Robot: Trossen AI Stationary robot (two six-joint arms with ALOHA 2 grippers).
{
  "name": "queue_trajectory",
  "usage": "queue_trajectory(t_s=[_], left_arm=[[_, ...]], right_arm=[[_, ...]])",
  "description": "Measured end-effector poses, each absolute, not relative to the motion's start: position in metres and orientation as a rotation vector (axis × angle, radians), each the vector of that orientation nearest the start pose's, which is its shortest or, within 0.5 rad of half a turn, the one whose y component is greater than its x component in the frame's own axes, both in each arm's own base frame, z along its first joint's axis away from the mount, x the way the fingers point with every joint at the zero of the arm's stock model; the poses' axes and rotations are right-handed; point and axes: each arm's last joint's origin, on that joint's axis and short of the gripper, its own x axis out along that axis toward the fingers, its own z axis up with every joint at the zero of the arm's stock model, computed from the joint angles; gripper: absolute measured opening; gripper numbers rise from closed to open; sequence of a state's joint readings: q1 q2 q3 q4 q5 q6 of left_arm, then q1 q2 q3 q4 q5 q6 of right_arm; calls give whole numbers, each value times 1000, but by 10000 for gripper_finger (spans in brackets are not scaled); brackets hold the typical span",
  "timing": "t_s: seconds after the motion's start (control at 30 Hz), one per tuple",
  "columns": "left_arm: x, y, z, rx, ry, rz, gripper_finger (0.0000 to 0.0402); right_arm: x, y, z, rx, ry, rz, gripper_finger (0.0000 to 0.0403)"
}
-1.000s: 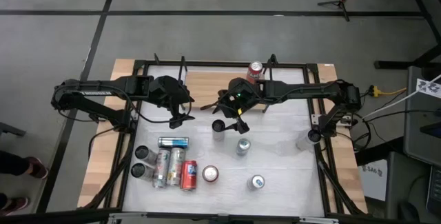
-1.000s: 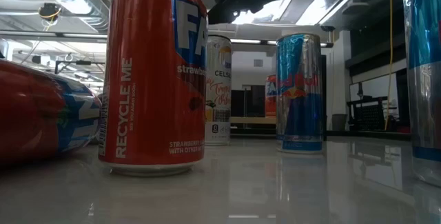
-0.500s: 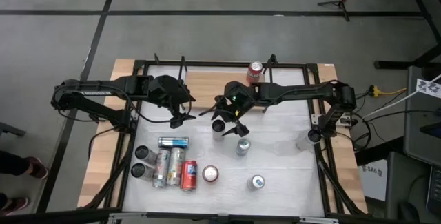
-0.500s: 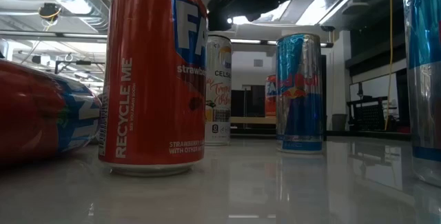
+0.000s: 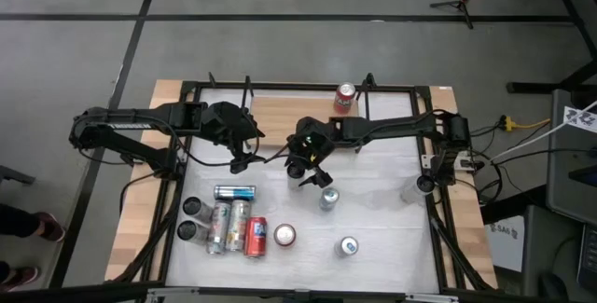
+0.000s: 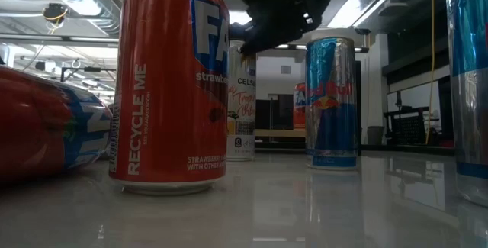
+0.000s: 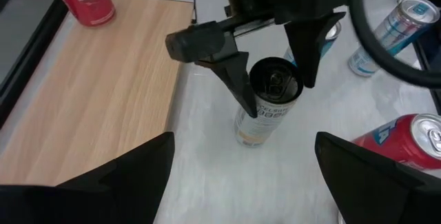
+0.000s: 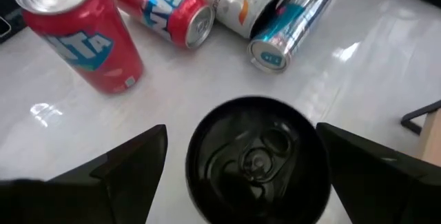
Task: Place canned beverage on shelf
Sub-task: Put the top left white yellow soda can on the shelf
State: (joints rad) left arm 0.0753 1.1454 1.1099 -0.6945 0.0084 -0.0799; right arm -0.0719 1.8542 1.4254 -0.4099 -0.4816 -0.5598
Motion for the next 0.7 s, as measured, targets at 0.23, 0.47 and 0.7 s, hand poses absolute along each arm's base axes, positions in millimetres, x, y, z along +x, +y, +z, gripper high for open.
queue_trajectory(t_s=[0.23,0.47,0.7], left_arm=[[230,17,331,-107,727,93,344],[229,17,331,-104,728,92,344],[230,17,331,-104,728,92,344]], right_arm=[[406,-16,234,-286,688,597,362],[407,-16,231,-288,708,585,357],[407,-16,231,-286,711,581,289]])
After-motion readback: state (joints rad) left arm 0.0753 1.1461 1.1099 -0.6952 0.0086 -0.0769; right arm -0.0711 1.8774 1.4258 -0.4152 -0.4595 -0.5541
